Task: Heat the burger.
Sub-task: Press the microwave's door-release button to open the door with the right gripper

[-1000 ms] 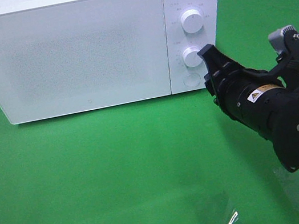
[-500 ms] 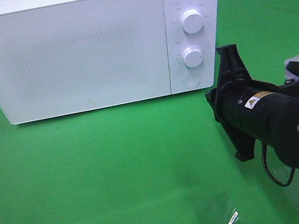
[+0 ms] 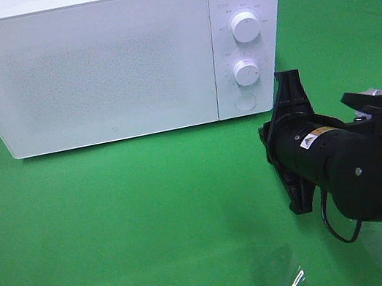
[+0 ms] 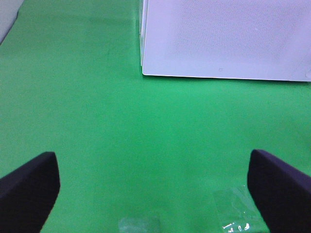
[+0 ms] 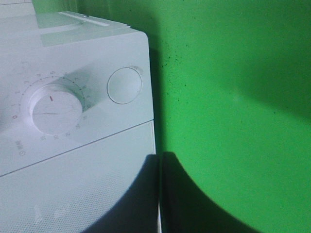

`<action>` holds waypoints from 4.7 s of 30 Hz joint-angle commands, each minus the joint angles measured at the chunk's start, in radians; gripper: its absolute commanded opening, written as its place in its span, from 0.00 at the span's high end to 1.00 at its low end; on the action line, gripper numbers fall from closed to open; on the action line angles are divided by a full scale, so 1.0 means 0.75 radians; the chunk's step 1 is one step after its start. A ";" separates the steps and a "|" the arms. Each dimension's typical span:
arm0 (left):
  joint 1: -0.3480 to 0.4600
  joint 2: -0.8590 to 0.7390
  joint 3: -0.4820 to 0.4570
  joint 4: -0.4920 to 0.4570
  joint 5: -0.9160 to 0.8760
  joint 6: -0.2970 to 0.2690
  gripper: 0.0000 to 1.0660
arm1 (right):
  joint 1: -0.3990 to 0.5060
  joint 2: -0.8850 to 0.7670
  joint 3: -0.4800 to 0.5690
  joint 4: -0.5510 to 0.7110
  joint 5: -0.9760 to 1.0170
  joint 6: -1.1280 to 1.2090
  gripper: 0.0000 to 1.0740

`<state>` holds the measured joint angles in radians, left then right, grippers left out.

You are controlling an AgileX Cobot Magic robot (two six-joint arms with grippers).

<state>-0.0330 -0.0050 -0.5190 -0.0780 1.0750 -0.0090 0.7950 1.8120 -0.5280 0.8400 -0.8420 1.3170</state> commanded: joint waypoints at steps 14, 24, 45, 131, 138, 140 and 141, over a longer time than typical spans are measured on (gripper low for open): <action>0.001 -0.021 0.004 -0.005 -0.011 -0.001 0.09 | -0.179 0.168 -0.188 -0.172 -0.007 0.055 1.00; 0.001 -0.021 0.004 -0.005 -0.011 -0.001 0.09 | -0.252 0.257 -0.299 -0.228 0.029 0.055 1.00; 0.001 -0.021 0.004 -0.005 -0.011 -0.001 0.09 | -0.340 0.368 -0.456 -0.280 0.065 0.049 1.00; 0.001 -0.021 0.004 -0.005 -0.011 -0.001 0.09 | -0.308 0.385 -0.513 -0.217 0.028 0.159 1.00; 0.001 -0.021 0.004 -0.005 -0.011 0.001 0.09 | -0.308 0.325 -0.460 -0.221 0.216 0.041 1.00; 0.001 -0.021 0.004 -0.005 -0.011 0.001 0.09 | -0.308 0.301 -0.451 -0.219 0.269 -0.020 1.00; 0.001 -0.021 0.004 -0.005 -0.011 0.001 0.09 | -0.308 0.279 -0.440 -0.219 0.332 -0.085 1.00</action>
<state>-0.0330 -0.0050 -0.5190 -0.0780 1.0740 -0.0090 0.5700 2.0540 -0.8690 0.6900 -0.6630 1.3330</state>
